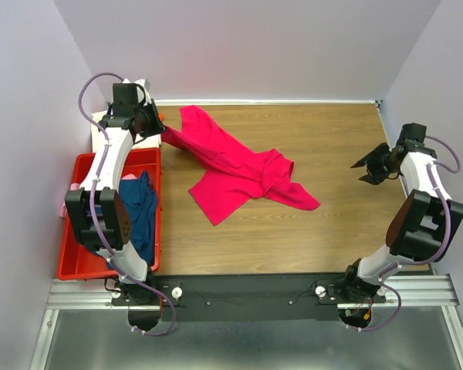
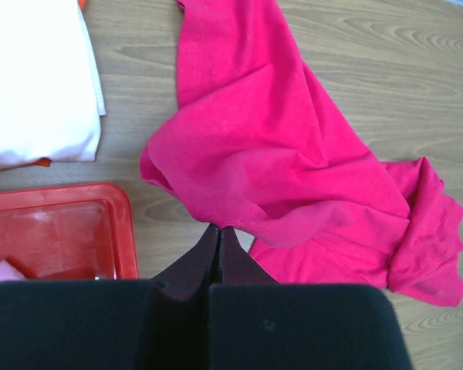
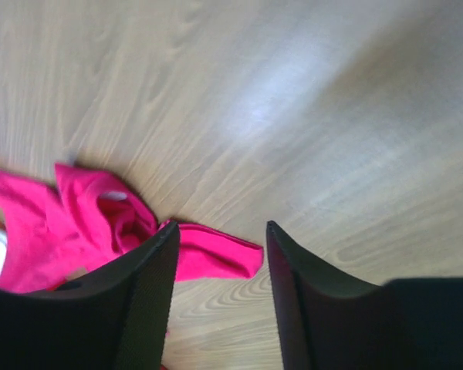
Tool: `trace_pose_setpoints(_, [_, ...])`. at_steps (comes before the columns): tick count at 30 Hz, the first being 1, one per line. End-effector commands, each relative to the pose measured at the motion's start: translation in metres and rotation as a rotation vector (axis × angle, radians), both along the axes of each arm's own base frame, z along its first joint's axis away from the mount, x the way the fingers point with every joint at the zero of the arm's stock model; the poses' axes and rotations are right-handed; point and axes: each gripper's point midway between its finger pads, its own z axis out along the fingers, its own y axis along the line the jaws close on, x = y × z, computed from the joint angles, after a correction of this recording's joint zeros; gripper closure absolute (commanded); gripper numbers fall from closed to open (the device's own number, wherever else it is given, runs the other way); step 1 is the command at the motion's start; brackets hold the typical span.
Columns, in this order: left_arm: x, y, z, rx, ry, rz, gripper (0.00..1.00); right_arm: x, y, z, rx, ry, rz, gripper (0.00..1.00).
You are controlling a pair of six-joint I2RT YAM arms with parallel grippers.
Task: Fold and stack the t-shirts
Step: Flatten the tshirt out
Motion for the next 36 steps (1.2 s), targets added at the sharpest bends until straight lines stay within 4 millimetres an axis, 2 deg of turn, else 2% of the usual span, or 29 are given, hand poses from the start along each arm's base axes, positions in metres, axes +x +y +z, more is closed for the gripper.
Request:
trace_pose_setpoints(1, [0.0, -0.016, -0.002, -0.004, -0.007, -0.075, 1.0, 0.023, 0.01, 0.028, -0.025, -0.173, 0.222, 0.43])
trace_pose_setpoints(3, [0.001, -0.018, -0.005, -0.005, -0.001, -0.082, 1.0, 0.02, 0.029, 0.025, -0.069, -0.196, 0.383, 0.39])
trace_pose_setpoints(5, [0.002, -0.019, -0.006, -0.008, 0.0, -0.08, 1.0, 0.009, 0.045, 0.013, -0.115, -0.164, 0.465, 0.39])
trace_pose_setpoints(8, [0.003, -0.018, -0.005, -0.007, 0.0, -0.078, 1.0, -0.015, 0.094, -0.013, -0.173, -0.067, 0.628, 0.39])
trace_pose_setpoints(9, [0.001, -0.03, -0.005, -0.006, 0.001, -0.102, 1.0, -0.022, 0.098, -0.017, -0.201, -0.045, 0.642, 0.39])
trace_pose_setpoints(10, [0.0, -0.03, -0.006, -0.005, 0.002, -0.103, 1.0, -0.028, 0.104, -0.023, -0.21, -0.027, 0.669, 0.39])
trace_pose_setpoints(14, [-0.004, -0.03, -0.015, -0.004, 0.029, -0.102, 1.0, -0.047, 0.14, -0.02, -0.32, -0.074, 0.896, 0.39])
trace_pose_setpoints(19, [-0.01, -0.032, -0.022, 0.007, 0.046, -0.112, 1.0, -0.04, 0.154, -0.011, -0.392, -0.145, 0.962, 0.39])
trace_pose_setpoints(23, [-0.019, -0.029, -0.031, 0.024, 0.067, -0.109, 1.0, -0.018, 0.194, 0.007, -0.348, -0.261, 0.998, 0.39])
trace_pose_setpoints(24, [-0.021, -0.029, -0.031, 0.028, 0.067, -0.11, 1.0, -0.018, 0.212, -0.002, -0.318, -0.249, 1.032, 0.39])
trace_pose_setpoints(25, [-0.023, -0.028, -0.032, 0.036, 0.069, -0.108, 1.0, -0.011, 0.224, 0.003, -0.315, -0.268, 1.047, 0.39])
trace_pose_setpoints(26, [-0.026, -0.027, -0.034, 0.04, 0.075, -0.108, 1.0, -0.014, 0.24, -0.003, -0.301, -0.256, 1.072, 0.39])
trace_pose_setpoints(29, [-0.031, -0.025, -0.037, 0.054, 0.082, -0.107, 1.0, -0.008, 0.27, -0.017, -0.27, -0.234, 1.101, 0.4])
trace_pose_setpoints(32, [-0.034, -0.025, -0.037, 0.054, 0.083, -0.109, 1.0, -0.01, 0.29, -0.033, -0.24, -0.198, 1.12, 0.4])
trace_pose_setpoints(36, [-0.037, -0.024, -0.032, 0.057, 0.074, -0.111, 1.0, -0.015, 0.293, -0.056, -0.247, -0.121, 1.086, 0.43])
